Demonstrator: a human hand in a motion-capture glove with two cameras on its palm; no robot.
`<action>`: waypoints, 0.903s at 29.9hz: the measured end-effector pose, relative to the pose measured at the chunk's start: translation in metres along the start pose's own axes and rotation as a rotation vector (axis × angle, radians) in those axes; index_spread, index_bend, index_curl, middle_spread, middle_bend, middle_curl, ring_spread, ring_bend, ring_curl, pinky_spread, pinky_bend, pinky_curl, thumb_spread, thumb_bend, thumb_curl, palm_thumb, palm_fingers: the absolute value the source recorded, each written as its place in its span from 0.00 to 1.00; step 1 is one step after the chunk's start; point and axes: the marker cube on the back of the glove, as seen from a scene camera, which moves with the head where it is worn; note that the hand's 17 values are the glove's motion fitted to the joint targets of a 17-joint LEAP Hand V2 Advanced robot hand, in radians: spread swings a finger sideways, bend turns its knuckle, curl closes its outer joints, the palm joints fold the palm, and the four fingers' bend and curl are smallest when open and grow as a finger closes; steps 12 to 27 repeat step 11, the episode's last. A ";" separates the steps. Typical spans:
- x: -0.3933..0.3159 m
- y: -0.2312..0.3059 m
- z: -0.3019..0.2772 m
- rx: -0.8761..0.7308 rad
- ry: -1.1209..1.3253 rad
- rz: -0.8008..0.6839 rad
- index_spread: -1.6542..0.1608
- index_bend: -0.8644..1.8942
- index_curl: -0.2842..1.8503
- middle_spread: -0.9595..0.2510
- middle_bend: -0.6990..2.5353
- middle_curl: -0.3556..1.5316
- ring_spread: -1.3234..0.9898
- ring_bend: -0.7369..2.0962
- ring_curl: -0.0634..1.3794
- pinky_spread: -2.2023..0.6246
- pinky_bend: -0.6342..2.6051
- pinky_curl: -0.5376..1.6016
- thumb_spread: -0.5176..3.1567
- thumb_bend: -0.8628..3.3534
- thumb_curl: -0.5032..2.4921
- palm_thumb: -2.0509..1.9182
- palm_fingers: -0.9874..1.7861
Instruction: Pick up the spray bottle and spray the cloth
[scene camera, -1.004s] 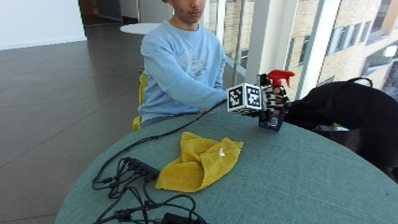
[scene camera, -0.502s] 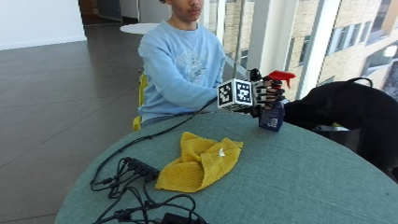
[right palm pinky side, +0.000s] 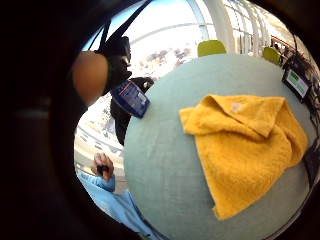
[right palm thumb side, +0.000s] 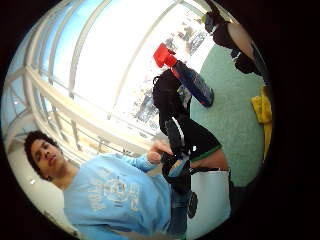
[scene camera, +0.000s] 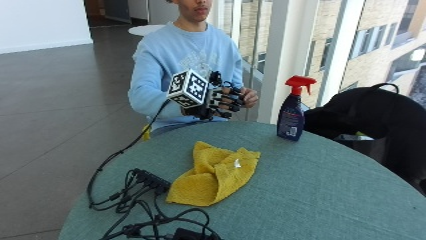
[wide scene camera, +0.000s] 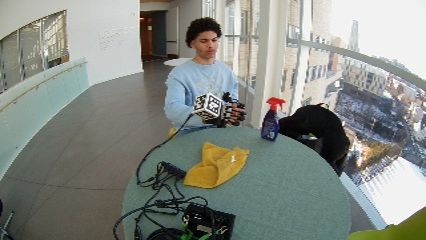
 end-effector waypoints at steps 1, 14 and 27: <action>0.002 0.012 -0.007 -0.002 0.018 0.007 0.73 0.35 0.25 0.72 0.33 0.43 0.54 0.42 0.30 0.83 0.25 0.42 0.43 0.20 0.31 0.70 0.65; 0.029 0.110 -0.052 0.027 0.212 0.118 0.73 0.36 0.25 0.72 0.33 0.43 0.54 0.41 0.30 0.84 0.25 0.41 0.43 0.20 0.31 0.70 0.66; 0.029 0.110 -0.052 0.027 0.212 0.118 0.73 0.36 0.25 0.72 0.33 0.43 0.54 0.41 0.30 0.84 0.25 0.41 0.43 0.20 0.31 0.70 0.66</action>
